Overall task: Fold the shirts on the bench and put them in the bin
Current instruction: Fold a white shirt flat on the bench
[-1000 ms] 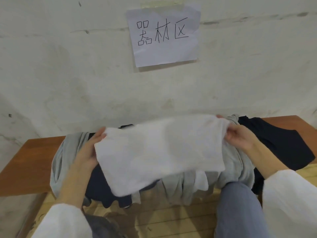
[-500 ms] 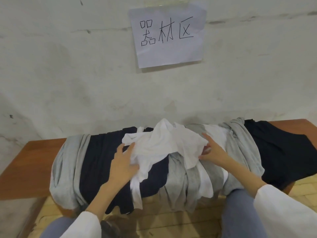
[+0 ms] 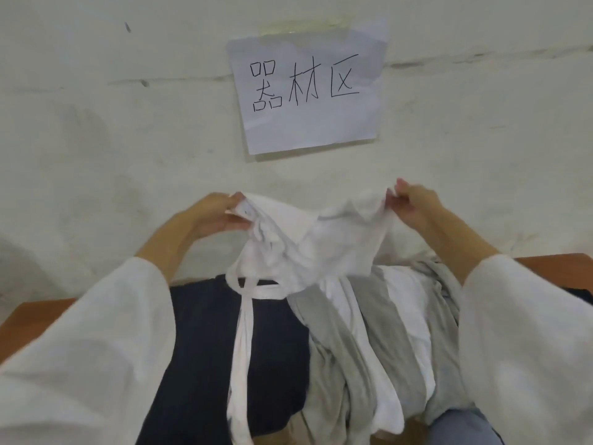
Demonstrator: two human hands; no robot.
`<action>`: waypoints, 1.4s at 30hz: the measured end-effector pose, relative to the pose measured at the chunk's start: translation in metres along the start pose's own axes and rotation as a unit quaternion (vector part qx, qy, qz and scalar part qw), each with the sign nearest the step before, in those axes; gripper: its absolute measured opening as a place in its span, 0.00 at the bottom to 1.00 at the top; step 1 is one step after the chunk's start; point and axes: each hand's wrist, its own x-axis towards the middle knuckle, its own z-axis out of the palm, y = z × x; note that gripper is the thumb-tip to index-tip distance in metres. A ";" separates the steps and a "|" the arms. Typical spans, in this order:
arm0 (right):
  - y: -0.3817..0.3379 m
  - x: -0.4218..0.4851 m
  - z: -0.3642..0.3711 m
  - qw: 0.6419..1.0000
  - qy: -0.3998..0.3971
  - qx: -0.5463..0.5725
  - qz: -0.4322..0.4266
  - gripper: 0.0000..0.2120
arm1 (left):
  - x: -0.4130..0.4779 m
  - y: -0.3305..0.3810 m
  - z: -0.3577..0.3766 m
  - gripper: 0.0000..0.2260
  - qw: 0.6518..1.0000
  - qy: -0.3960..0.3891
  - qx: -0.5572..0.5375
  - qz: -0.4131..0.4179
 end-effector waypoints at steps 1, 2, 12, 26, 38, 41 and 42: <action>-0.014 0.003 0.010 1.000 -0.002 -0.001 -0.020 0.11 | 0.010 0.011 0.001 0.09 1.000 0.017 0.006 0.023; -0.027 0.003 0.018 0.999 -0.008 -0.002 -0.036 0.13 | 0.019 0.020 0.000 0.08 0.998 0.041 0.027 0.050; -0.061 -0.023 0.008 0.996 -0.077 -0.051 0.003 0.07 | 0.025 0.016 -0.012 0.22 0.983 0.137 -0.054 0.112; -0.026 -0.085 -0.122 0.950 -0.072 -0.293 0.075 0.17 | -0.087 -0.059 -0.020 0.09 0.980 0.060 0.154 0.114; 0.086 -0.133 -0.225 0.620 -0.162 -0.765 -0.066 0.23 | -0.160 -0.175 -0.030 0.19 0.991 0.117 0.017 0.058; 0.090 -0.123 -0.238 0.504 -0.215 -0.825 -0.135 0.22 | -0.157 -0.171 -0.035 0.16 0.972 0.072 0.213 0.070; 0.089 -0.124 -0.236 0.510 -0.204 -0.822 -0.148 0.19 | -0.156 -0.171 -0.037 0.17 0.953 0.049 0.289 0.078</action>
